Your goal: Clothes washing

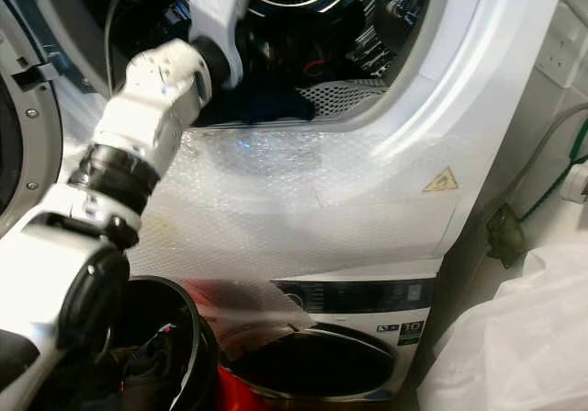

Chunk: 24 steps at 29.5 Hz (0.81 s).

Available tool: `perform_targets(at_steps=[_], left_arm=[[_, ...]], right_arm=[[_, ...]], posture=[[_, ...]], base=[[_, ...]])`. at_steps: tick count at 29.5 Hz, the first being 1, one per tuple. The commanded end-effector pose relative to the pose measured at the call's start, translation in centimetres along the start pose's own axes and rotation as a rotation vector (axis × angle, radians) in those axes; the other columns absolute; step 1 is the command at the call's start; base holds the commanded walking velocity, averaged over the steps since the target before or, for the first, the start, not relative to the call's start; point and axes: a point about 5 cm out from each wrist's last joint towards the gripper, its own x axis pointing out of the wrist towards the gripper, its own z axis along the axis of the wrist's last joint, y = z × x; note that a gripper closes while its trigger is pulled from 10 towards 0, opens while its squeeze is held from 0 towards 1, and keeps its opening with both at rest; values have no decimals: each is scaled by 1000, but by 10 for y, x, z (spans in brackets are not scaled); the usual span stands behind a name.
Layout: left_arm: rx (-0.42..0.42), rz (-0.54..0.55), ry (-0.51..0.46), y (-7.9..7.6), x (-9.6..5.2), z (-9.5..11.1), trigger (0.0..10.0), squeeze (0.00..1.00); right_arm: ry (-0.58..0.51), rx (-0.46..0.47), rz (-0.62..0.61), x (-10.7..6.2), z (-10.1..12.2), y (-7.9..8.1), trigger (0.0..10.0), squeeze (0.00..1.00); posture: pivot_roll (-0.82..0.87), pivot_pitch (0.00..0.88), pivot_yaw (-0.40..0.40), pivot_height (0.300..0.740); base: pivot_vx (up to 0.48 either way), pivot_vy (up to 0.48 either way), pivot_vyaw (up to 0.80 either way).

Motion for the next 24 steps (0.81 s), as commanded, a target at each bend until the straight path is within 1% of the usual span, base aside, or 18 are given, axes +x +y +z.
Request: perform_targets(at_steps=[1, 2, 4, 5, 6, 7, 9, 10, 11, 14, 15, 16, 17, 18, 19, 20, 21, 24], left_arm=[[12, 28, -42, -4, -7, 12, 10000, 0], [12, 28, -42, -4, -7, 12, 10000, 0], [-10, 91, -46, -8, -19, 12, 10000, 0], [-9, 116, -41, -12, -31, 13, 10000, 0], [-9, 116, -41, -12, -31, 13, 10000, 0], [42, 134, -41, -13, -40, 21, 10000, 0], [55, 151, -61, -13, -45, 30, 10000, 0], [43, 182, -61, -14, -51, 37, 10000, 0], [43, 182, -61, -14, -51, 37, 10000, 0], [32, 227, -28, -13, -57, 38, 10000, 0], [17, 249, -5, -11, -60, 35, 10000, 0], [-33, 328, 103, -1, -68, 18, 10000, 0], [-57, 349, 142, 2, -71, 13, 10000, 0], [-57, 349, 142, 2, -71, 13, 10000, 0], [-110, 377, 178, 8, -73, 7, 10000, 0], [-146, 368, 226, 14, -76, -1, 10000, 0], [-146, 368, 226, 14, -76, -1, 10000, 0], [-143, 304, 307, 19, -82, -11, 10000, 0]], right_arm=[[19, 9, 19, 0, -1, 11, 10000, 0], [19, 9, 19, 0, -1, 11, 10000, 0], [21, 17, 23, 1, 1, 15, 10000, 0], [20, 23, 29, 2, 3, 20, 10000, 0], [20, 23, 29, 2, 3, 20, 10000, 0], [21, 23, 38, 2, 5, 23, 10000, 0], [22, 20, 44, 3, 6, 25, 10000, 0], [20, 12, 51, 4, 9, 26, 10000, 0], [20, 12, 51, 4, 9, 26, 10000, 0], [17, 0, 60, 7, 13, 26, 10000, 0], [15, -6, 63, 7, 14, 25, 10000, 0], [2, -28, 72, 11, 22, 23, 10000, 0], [-3, -34, 74, 12, 24, 21, 10000, 0], [-3, -34, 74, 12, 24, 21, 10000, 0], [-7, -48, 78, 14, 27, 20, 10000, 0], [-12, -63, 81, 15, 31, 17, 10000, 0], [-12, -63, 81, 15, 31, 17, 10000, 0], [-20, -79, 78, 17, 36, 12, 10000, 0]], posture=[[-89, 0, 202, 740], [-89, 0, 202, 740], [-71, 0, 208, 740], [-56, 0, 208, 740], [-56, 0, 208, 740], [-35, 0, 200, 740], [-29, 0, 198, 740], [-5, 0, 182, 740], [-5, 0, 182, 740], [-5, 0, 182, 740], [21, 0, 153, 740], [45, 0, 123, 740], [51, 0, 114, 740], [51, 0, 114, 740], [55, 0, 104, 740], [57, 0, 96, 740], [57, 0, 96, 740], [58, 0, 76, 740]], base=[[0, 0, 0], [0, 0, 0], [0, 0, 0], [0, 0, 0], [0, 0, 0], [0, 0, 0], [0, 0, 0], [0, 0, 0], [0, 0, 0], [0, 0, 0], [0, 0, 0], [0, 0, 0], [0, 0, 0], [0, 0, 0], [0, 0, 0], [0, 0, 0], [0, 0, 0], [0, 0, 0]])
